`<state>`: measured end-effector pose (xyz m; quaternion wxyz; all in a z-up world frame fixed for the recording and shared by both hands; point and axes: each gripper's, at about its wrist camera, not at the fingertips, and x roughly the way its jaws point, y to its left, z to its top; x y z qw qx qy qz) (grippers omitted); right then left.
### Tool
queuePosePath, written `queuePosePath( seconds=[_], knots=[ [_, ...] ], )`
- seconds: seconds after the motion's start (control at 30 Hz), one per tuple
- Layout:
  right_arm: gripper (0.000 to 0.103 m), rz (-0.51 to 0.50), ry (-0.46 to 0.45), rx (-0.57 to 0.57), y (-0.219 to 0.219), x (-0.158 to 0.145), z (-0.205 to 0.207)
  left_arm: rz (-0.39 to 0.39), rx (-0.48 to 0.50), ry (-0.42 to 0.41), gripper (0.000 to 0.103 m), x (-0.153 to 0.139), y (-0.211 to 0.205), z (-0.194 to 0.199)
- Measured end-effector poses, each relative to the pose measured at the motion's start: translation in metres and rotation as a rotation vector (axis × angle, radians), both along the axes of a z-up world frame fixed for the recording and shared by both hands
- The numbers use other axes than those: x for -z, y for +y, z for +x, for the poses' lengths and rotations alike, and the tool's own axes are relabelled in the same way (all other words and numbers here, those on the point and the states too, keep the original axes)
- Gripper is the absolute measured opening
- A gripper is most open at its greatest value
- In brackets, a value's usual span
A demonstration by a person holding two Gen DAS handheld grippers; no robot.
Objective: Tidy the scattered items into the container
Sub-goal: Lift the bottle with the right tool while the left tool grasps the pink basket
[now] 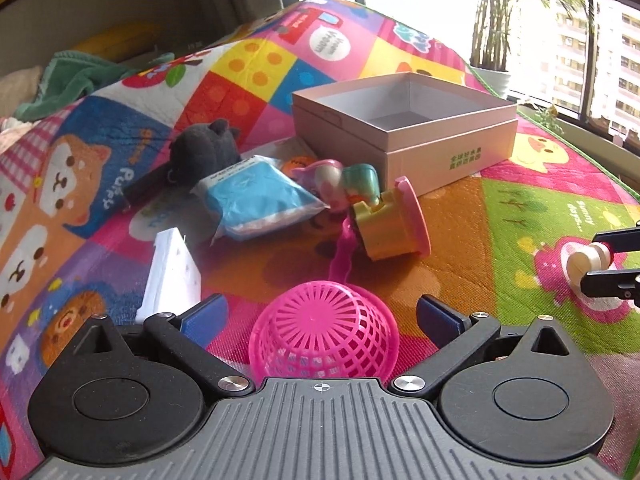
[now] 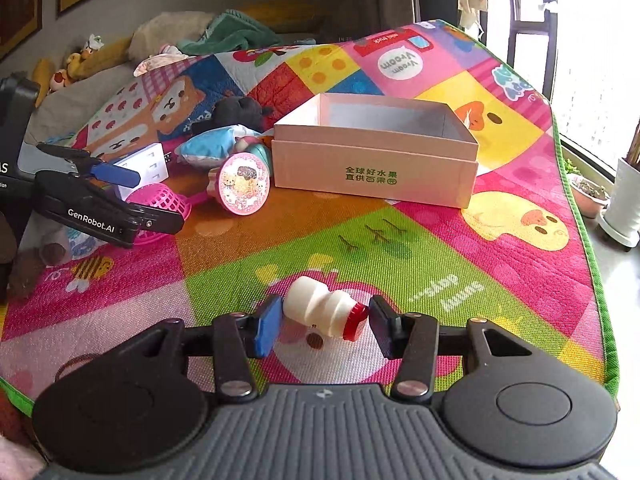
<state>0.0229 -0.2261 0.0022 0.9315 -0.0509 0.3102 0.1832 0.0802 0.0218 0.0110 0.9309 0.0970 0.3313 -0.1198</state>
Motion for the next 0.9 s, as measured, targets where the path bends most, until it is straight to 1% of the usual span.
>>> queuePosePath(
  seconds=[0.03, 0.07, 0.1, 0.17, 0.2, 0.27, 0.3, 0.33, 0.37, 0.4, 0.47, 0.5, 0.53, 0.57, 0.63, 0.67, 0.77, 0.9],
  knots=[
    [0.063, 0.001, -0.002, 0.005, 0.001, 0.002, 0.000, -0.016, 0.004, 0.014, 0.103, 0.002, 0.002, 0.001],
    [0.073, 0.001, -0.006, 0.012, 0.001, 0.003, 0.001, -0.032, 0.009, 0.028, 0.103, 0.004, 0.004, 0.002],
    [0.077, -0.002, -0.010, 0.018, 0.002, 0.005, 0.002, -0.047, 0.011, 0.043, 0.103, 0.006, 0.005, 0.003],
    [0.079, -0.012, -0.011, 0.027, 0.004, 0.007, 0.003, -0.058, 0.001, 0.054, 0.103, 0.011, 0.005, 0.003],
    [0.079, -0.014, -0.013, 0.030, 0.005, 0.008, 0.003, -0.063, -0.010, 0.052, 0.103, 0.011, 0.005, 0.002],
    [0.079, -0.016, -0.018, 0.034, 0.006, 0.009, 0.002, -0.080, -0.017, 0.049, 0.093, 0.008, 0.002, -0.004],
    [0.079, -0.016, -0.021, 0.035, 0.006, 0.009, 0.001, -0.092, -0.004, 0.052, 0.088, 0.006, 0.001, -0.008],
    [0.079, -0.016, -0.023, 0.036, 0.005, 0.009, 0.001, -0.107, 0.022, 0.059, 0.088, 0.005, -0.001, -0.013],
    [0.079, -0.016, -0.024, 0.036, 0.005, 0.009, 0.001, -0.118, 0.044, 0.062, 0.088, 0.004, -0.004, -0.017],
    [0.079, -0.015, -0.025, 0.037, 0.005, 0.009, 0.001, -0.111, 0.047, 0.054, 0.089, 0.003, -0.007, -0.021],
    [0.079, -0.013, -0.024, 0.039, 0.006, 0.010, 0.001, -0.057, 0.012, 0.007, 0.094, 0.004, -0.013, -0.026],
    [0.079, -0.011, -0.023, 0.040, 0.006, 0.010, 0.002, -0.033, -0.006, -0.024, 0.095, 0.004, -0.015, -0.027],
    [0.079, -0.009, -0.023, 0.039, 0.007, 0.010, 0.002, -0.026, -0.021, -0.038, 0.096, 0.005, -0.016, -0.025],
    [0.079, -0.008, -0.023, 0.039, 0.007, 0.010, 0.002, -0.040, -0.028, -0.031, 0.097, 0.006, -0.015, -0.022],
    [0.079, -0.008, -0.026, 0.039, 0.008, 0.011, 0.001, -0.107, -0.024, 0.025, 0.102, 0.009, -0.014, -0.014],
    [0.079, -0.008, -0.027, 0.040, 0.008, 0.011, 0.000, -0.122, -0.024, 0.046, 0.103, 0.010, -0.015, -0.012],
    [0.079, -0.004, -0.031, 0.045, 0.007, 0.012, -0.001, -0.073, -0.058, 0.043, 0.103, 0.012, -0.025, -0.013],
    [0.081, 0.001, -0.038, 0.050, 0.008, 0.013, -0.002, -0.072, -0.085, 0.041, 0.103, 0.012, -0.025, -0.018]
  ],
)
